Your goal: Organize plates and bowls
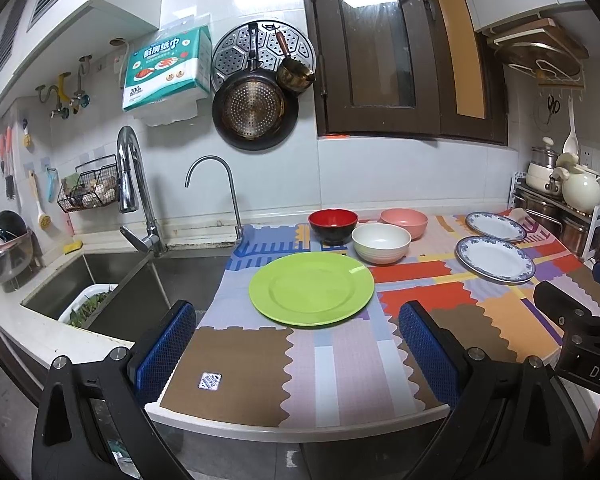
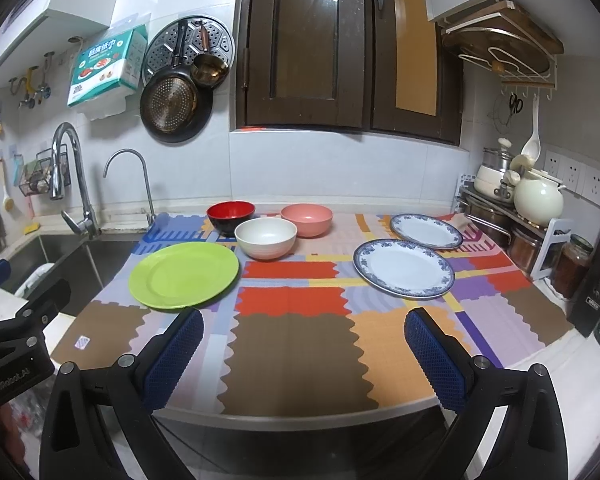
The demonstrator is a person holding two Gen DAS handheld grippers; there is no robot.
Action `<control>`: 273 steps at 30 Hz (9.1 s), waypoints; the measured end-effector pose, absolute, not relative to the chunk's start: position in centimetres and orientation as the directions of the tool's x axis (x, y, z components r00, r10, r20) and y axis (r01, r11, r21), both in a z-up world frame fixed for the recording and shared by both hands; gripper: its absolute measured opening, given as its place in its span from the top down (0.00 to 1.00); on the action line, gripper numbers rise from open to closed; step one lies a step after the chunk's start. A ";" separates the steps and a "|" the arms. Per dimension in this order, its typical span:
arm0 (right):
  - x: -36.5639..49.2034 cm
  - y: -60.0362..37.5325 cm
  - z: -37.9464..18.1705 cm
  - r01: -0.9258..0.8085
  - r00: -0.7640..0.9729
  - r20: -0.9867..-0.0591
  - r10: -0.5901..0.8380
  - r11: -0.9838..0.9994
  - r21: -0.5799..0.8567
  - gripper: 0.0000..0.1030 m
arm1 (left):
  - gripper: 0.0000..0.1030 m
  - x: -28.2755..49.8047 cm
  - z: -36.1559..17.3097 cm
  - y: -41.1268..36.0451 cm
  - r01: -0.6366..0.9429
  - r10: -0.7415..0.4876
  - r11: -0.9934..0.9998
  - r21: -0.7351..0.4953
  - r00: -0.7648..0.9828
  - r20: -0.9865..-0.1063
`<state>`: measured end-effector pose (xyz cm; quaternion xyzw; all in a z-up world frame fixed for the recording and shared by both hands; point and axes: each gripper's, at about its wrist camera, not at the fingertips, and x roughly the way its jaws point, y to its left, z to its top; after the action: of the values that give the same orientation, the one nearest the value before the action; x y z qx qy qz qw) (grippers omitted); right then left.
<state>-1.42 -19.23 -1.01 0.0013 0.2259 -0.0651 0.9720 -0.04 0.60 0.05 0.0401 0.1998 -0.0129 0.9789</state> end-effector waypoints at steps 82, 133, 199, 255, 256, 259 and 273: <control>3.4 -23.7 -2.0 -0.054 0.880 -0.474 0.032 0.998 -0.031 0.01 | 0.00 1.8 -0.9 -4.7 -0.126 0.155 0.987 0.096 0.884 -0.441; 33.1 -11.9 -11.6 -0.082 0.490 -0.871 0.035 0.997 -0.006 0.39 | 0.18 31.6 -10.5 7.7 0.028 0.037 0.998 0.064 0.557 -0.830; 28.0 -13.1 -9.4 -0.039 0.409 -0.910 0.062 0.998 0.050 0.66 | 0.67 25.7 -9.2 6.4 0.077 -0.016 0.997 0.025 0.490 -0.872; 23.6 -17.4 -13.7 0.071 0.315 -0.948 0.035 0.996 0.061 0.64 | 0.39 23.1 -12.3 2.3 0.132 -0.057 0.991 -0.002 0.413 -0.909; 23.6 -17.4 -13.6 0.071 0.321 -0.946 0.033 0.996 0.059 0.64 | 0.39 23.1 -11.9 2.3 0.136 -0.054 0.991 0.005 0.425 -0.903; 23.4 -17.5 -12.9 0.079 0.347 -0.938 0.025 0.995 0.056 0.58 | 0.32 23.2 -10.7 2.1 0.152 -0.046 0.988 0.028 0.464 -0.885; 21.9 -20.8 -8.7 0.191 0.465 -0.885 -0.027 0.979 0.071 0.45 | 0.15 24.6 -6.1 -3.1 0.299 -0.131 0.953 0.057 0.573 -0.809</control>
<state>21.94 -20.78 -8.74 0.0801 0.5135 -0.0639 0.8520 24.65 -3.12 -6.15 0.0940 0.4456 -0.1218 0.8819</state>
